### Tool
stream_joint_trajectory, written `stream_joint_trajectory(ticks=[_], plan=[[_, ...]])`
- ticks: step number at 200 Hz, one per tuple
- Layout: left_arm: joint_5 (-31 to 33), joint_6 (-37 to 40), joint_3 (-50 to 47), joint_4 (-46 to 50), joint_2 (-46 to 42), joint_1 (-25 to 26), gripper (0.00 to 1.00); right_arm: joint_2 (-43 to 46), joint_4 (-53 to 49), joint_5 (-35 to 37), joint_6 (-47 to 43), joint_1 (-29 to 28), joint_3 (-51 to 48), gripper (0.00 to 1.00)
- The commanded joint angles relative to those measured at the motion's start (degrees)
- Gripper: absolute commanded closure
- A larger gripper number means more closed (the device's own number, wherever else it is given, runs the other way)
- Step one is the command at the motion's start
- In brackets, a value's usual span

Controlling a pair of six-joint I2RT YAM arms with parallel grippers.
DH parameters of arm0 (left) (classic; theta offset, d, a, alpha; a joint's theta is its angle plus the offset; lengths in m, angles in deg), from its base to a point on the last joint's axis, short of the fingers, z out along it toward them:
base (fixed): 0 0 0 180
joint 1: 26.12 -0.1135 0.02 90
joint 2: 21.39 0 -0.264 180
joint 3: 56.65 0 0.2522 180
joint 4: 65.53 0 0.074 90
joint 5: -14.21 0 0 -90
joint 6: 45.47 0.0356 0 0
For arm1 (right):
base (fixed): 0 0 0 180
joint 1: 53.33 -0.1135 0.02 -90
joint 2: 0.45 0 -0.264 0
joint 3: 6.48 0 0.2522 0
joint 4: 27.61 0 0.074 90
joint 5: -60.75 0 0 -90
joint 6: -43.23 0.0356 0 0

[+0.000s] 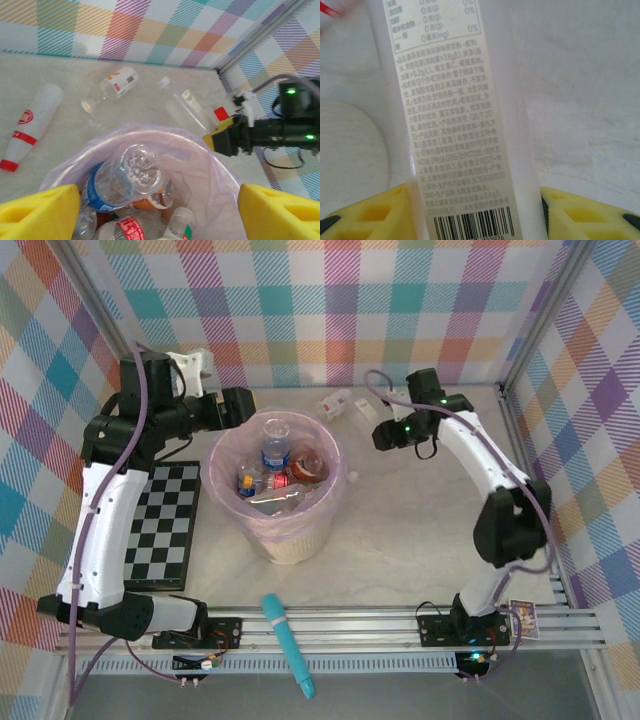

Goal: Put the plastic bottles in the bin

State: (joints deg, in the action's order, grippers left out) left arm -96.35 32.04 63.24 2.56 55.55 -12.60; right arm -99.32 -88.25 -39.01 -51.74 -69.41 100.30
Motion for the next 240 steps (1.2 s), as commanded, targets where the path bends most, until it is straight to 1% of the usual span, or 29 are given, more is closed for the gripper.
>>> stream_joint_trajectory(ticks=[1,15,42,64,76,86,119,150,157,168,182,191,218,228,240], plan=[[-1.42,-0.92,2.53,-3.22,0.83,1.81,0.16,6.24,-3.58,-2.08,2.81,0.26,1.79,0.53],[-2.39,-2.96,2.15,-5.57,0.72,2.37,0.13,10.16,-3.48,-2.22,4.77,0.26,2.88,0.54],[-8.42,-10.43,-1.61,-17.73,-0.46,2.45,0.07,16.27,-0.17,-7.61,7.82,-1.18,4.41,0.53],[-10.49,-16.57,-3.41,-27.53,-0.66,3.21,0.05,19.12,2.60,-7.15,8.62,-6.16,5.76,0.54],[-10.82,-18.71,-3.49,-31.07,-0.13,4.19,0.03,19.93,4.51,-7.20,9.13,-9.01,6.38,0.54],[-10.57,-19.30,-2.62,-31.89,0.65,5.36,0.01,19.99,5.57,-6.43,9.12,-11.53,7.27,0.54],[-9.03,-19.81,-0.21,-32.46,3.17,9.59,0.00,18.09,7.79,-4.48,8.26,-19.15,10.49,0.53],[-6.25,-20.16,-0.09,-30.41,4.19,10.65,0.01,16.49,10.74,-4.49,8.10,-23.69,11.05,0.53],[-5.83,-20.44,-0.58,-30.93,4.05,10.65,0.03,16.15,11.06,-4.63,8.14,-24.29,11.05,0.53],[-5.53,-21.32,-1.74,-32.64,3.52,10.65,0.08,15.49,11.31,-4.53,8.19,-25.01,11.13,0.53],[-5.08,-21.99,-2.82,-33.83,2.81,10.72,0.18,14.71,11.25,-3.87,8.25,-25.49,11.15,0.53],[-4.93,-22.01,-3.17,-33.51,2.46,10.68,0.22,14.43,11.44,-3.29,8.42,-25.66,10.97,0.53],[-4.30,-21.98,-5.32,-33.24,1.25,10.68,0.40,13.80,12.48,-3.45,8.72,-25.67,10.28,0.52],[-3.79,-21.68,-5.83,-33.09,0.95,10.69,0.43,13.21,12.51,-4.05,9.01,-25.68,10.41,0.52],[-3.04,-20.68,-6.08,-32.18,0.62,10.71,0.48,12.70,12.52,-5.03,9.19,-25.67,10.42,0.50]])
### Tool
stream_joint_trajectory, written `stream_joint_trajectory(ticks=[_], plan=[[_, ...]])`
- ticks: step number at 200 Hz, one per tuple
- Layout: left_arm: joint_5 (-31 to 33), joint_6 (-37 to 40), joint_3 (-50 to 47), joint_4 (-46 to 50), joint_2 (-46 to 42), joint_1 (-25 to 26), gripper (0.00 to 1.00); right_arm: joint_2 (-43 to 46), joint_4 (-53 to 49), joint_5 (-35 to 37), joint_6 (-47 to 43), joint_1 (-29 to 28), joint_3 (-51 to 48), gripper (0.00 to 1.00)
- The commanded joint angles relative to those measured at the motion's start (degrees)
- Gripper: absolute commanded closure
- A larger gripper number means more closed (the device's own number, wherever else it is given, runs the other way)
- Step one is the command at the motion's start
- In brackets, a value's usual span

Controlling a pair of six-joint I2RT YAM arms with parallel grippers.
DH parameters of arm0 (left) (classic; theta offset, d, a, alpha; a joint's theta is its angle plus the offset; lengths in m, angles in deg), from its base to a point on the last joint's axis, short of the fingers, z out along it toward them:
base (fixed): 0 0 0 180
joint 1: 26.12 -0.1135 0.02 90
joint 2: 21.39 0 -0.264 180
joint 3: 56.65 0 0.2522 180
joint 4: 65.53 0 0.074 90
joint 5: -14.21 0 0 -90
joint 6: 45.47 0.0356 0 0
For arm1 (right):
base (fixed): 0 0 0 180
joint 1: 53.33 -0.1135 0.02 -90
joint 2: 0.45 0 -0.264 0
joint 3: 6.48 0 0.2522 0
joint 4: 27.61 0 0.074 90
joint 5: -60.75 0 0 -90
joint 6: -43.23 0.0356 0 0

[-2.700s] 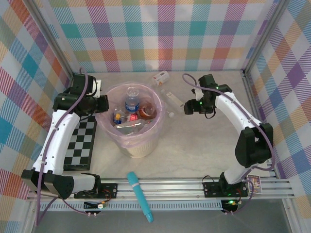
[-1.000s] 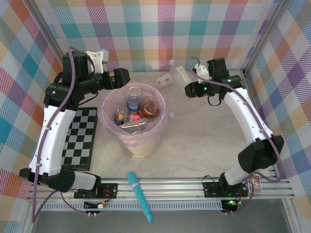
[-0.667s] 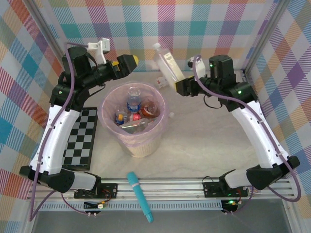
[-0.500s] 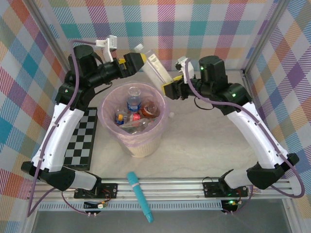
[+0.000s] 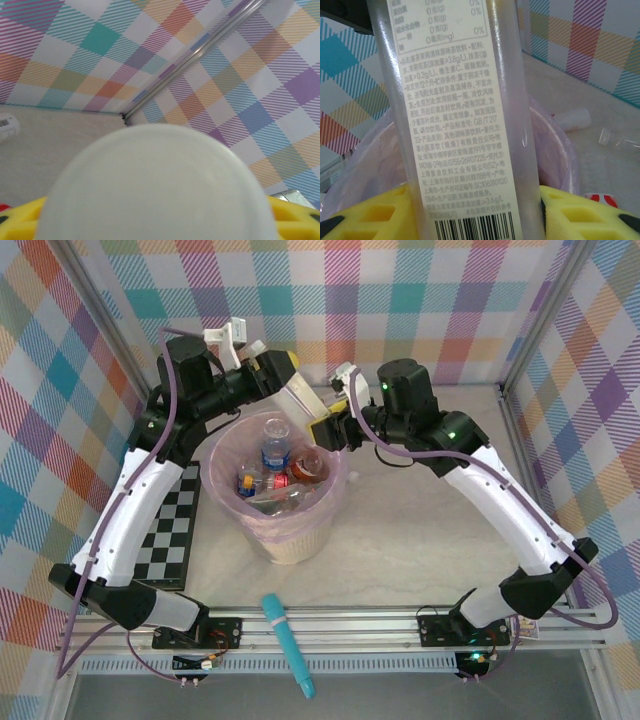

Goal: Put the plastic bottles in the bin

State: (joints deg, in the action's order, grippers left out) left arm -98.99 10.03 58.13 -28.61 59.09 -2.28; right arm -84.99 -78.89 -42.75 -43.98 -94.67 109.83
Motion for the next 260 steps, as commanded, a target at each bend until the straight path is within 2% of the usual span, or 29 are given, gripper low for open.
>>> stream_joint_trajectory(ticks=[1,10,28,55,93,120,157,190,238,260], plan=[[-0.29,1.44,-0.89,-0.92,-2.99,0.36,0.48,-1.67,3.11,-1.32,1.48,-0.41,0.90,0.49],[0.68,2.70,-0.73,0.25,-3.27,0.32,0.50,-2.07,2.34,-2.03,1.56,-0.41,1.34,0.42],[4.35,7.59,0.90,5.02,-4.05,0.28,0.55,-2.41,-0.83,-1.46,1.61,-0.32,2.92,0.18],[7.56,14.34,-1.43,6.53,-6.01,0.46,0.63,0.17,-3.13,1.76,3.75,2.54,1.61,0.06],[7.11,18.25,-10.73,-0.42,-7.37,3.57,0.73,3.45,-3.74,-0.56,9.57,10.06,-2.88,0.04],[13.68,25.76,-15.74,-4.32,-8.30,7.91,0.80,4.07,-5.50,-0.86,10.09,12.42,-4.20,0.05],[24.76,34.50,-22.35,-11.96,-9.72,12.47,0.87,4.81,-5.70,-1.80,9.82,13.99,-6.01,0.05],[32.34,35.69,-23.64,-15.47,-9.40,13.60,0.94,4.73,-5.53,-2.38,9.44,14.34,-6.75,0.05],[37.45,40.99,-24.39,-16.79,-7.23,14.58,0.99,4.29,-5.29,-3.47,8.64,14.50,-7.17,0.06],[36.97,42.59,-28.09,-17.11,-7.49,15.57,1.00,4.71,-5.44,-3.47,8.05,14.43,-7.36,0.06]])
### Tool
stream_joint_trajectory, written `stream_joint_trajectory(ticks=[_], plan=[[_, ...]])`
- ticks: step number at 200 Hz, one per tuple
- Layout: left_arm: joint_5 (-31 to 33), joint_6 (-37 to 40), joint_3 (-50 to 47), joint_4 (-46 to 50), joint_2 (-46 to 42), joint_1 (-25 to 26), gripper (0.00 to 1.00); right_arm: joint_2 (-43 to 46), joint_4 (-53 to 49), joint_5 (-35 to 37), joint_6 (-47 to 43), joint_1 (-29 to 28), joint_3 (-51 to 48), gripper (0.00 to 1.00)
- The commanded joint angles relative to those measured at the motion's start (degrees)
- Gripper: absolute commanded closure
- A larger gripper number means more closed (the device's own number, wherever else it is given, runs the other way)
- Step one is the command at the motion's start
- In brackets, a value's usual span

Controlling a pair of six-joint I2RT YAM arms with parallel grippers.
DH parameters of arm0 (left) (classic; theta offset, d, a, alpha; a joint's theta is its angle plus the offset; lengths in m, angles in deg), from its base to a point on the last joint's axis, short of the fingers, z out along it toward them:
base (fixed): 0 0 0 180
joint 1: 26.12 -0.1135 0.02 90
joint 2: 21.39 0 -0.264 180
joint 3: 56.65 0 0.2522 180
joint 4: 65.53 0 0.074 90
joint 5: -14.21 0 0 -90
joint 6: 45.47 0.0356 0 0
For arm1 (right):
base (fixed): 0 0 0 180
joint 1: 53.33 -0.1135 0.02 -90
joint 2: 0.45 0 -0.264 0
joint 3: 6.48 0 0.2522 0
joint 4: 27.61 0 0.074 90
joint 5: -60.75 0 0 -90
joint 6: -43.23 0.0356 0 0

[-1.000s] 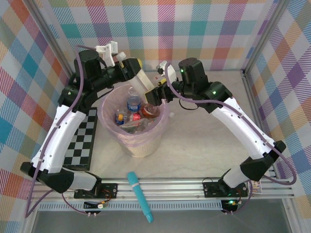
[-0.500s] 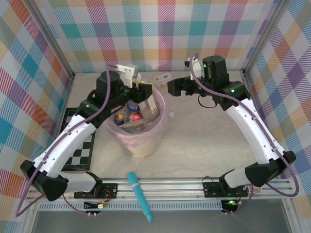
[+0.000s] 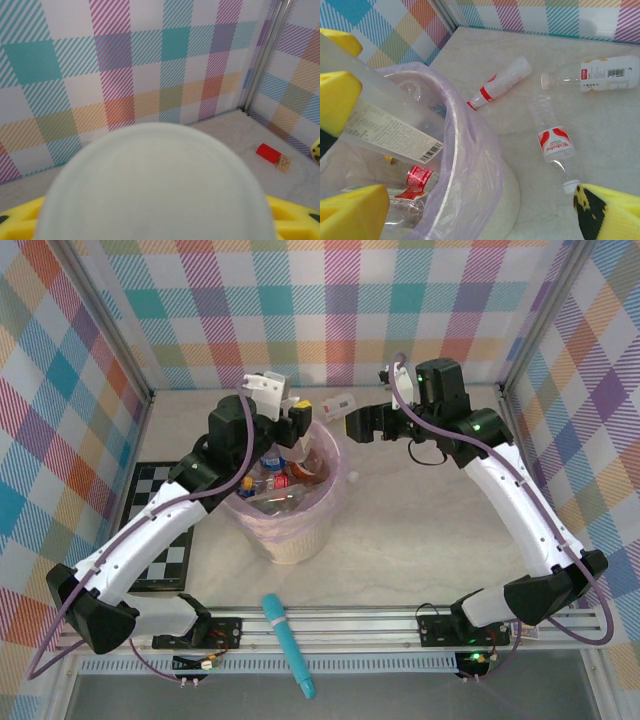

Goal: Put the plastic bottles in the bin

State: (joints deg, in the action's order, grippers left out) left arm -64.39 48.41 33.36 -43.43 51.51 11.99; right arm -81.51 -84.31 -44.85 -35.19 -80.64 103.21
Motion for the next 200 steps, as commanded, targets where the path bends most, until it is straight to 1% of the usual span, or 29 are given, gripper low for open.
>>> stream_joint_trajectory(ticks=[1,25,47,66,83,94,107,123,137,176,188,200], plan=[[2.30,4.25,-3.49,-2.33,0.07,1.37,1.00,1.25,0.02,-1.37,-0.80,0.45,-0.73,0.06],[2.95,2.99,-6.81,-0.88,-0.50,1.97,1.00,1.41,-0.15,-1.18,-1.20,0.59,-0.82,0.06],[5.40,3.07,-11.62,-2.15,-1.09,3.33,1.00,1.16,0.20,-1.53,-1.07,0.67,-0.98,0.06],[5.55,3.15,-15.34,-3.65,-1.60,3.63,0.99,0.99,0.49,-1.89,-0.96,0.61,-1.14,0.06],[6.59,3.60,-16.39,-3.56,-1.71,4.22,1.00,0.81,0.57,-1.94,-0.85,0.67,-1.06,0.06],[10.28,5.43,-16.78,-4.20,-2.21,5.57,1.00,0.81,0.64,-2.06,-0.72,0.61,-1.00,0.06],[15.63,8.01,-17.93,-8.28,-3.85,7.08,1.00,0.81,0.84,-2.13,-0.68,0.64,-1.00,0.06],[22.08,9.62,-16.77,-11.10,-4.88,7.07,1.00,0.82,0.96,-2.46,-0.59,0.68,-0.99,0.06],[24.95,11.56,-14.69,-11.63,-4.52,6.98,1.00,0.64,0.94,-2.93,-0.59,0.67,-0.84,0.06],[26.22,13.79,-10.29,-11.59,-2.49,6.49,1.00,0.44,0.25,-3.00,-1.08,0.63,-0.47,0.06],[26.01,12.38,-8.83,-8.72,-0.78,5.65,1.00,0.46,0.18,-2.94,-1.23,0.67,-0.47,0.06],[26.05,10.63,-9.39,-8.01,0.44,5.15,1.00,0.40,0.21,-2.95,-1.36,0.68,-0.47,0.06]])
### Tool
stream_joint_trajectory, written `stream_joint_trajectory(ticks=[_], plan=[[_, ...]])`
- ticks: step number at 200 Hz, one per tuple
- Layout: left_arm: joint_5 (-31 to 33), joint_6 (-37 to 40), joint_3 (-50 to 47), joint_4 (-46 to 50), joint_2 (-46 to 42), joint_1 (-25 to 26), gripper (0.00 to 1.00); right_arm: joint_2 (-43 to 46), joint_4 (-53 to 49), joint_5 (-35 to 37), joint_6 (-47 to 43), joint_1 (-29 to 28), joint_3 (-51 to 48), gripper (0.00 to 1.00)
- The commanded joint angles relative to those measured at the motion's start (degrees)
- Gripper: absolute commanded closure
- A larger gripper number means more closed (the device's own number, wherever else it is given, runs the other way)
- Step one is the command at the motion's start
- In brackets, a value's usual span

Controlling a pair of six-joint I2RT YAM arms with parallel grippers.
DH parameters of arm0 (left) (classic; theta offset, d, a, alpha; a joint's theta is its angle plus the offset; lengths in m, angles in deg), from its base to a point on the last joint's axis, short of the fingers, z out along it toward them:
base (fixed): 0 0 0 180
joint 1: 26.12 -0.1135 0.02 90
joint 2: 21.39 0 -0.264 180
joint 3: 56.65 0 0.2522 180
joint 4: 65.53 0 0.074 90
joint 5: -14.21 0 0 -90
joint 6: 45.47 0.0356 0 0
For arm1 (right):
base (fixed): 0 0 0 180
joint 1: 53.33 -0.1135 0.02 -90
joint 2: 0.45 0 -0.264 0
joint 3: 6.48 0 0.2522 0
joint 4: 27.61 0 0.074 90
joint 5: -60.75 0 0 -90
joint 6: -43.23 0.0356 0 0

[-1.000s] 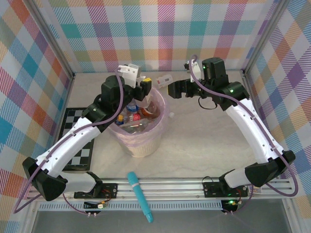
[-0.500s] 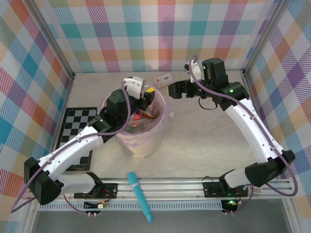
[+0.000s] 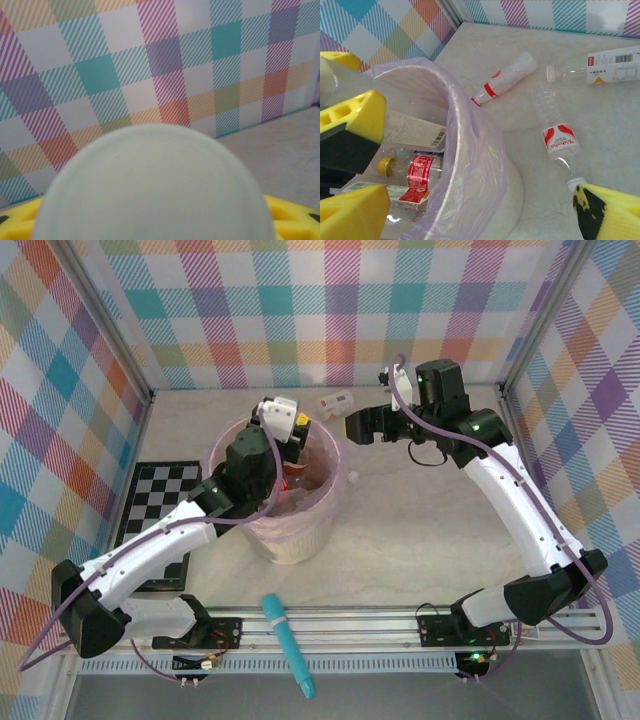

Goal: Put the plastic bottles in the bin

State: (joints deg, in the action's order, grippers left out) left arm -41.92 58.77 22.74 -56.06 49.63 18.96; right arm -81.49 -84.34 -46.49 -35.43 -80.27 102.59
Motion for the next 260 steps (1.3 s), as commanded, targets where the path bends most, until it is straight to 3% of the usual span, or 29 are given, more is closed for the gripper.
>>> stream_joint_trajectory(ticks=[1,49,94,160,193,212,231,260], plan=[[3.58,0.09,1.11,4.63,2.34,-1.83,1.00,0.41,0.24,-1.31,-1.13,0.31,0.14,0.06],[2.50,-11.75,-5.55,8.37,1.86,-3.36,1.00,0.18,-0.55,-1.13,-1.96,0.40,0.58,0.06],[-7.48,-24.50,-12.04,9.47,-1.73,-4.01,1.00,-0.43,-0.46,-1.31,-1.61,0.38,0.93,0.06],[-9.73,-24.46,-12.73,15.92,-0.15,-3.60,1.00,-1.37,-0.05,-2.19,-0.88,0.40,1.47,0.06],[-11.67,-19.43,-2.94,20.66,-1.96,-3.70,0.50,-1.23,-0.36,-2.17,-0.87,0.39,2.08,0.06],[-13.31,-16.63,3.44,24.41,-1.74,-3.61,0.27,-1.40,-0.19,-2.23,-0.64,0.37,2.08,0.06],[-13.57,-15.80,7.93,25.49,-2.98,-3.62,0.17,-1.56,-0.74,-1.39,-0.18,0.40,2.16,0.06],[-12.53,-15.52,13.22,27.49,-3.88,-3.74,0.14,-3.12,-2.73,-0.24,0.51,0.57,3.29,0.06]])
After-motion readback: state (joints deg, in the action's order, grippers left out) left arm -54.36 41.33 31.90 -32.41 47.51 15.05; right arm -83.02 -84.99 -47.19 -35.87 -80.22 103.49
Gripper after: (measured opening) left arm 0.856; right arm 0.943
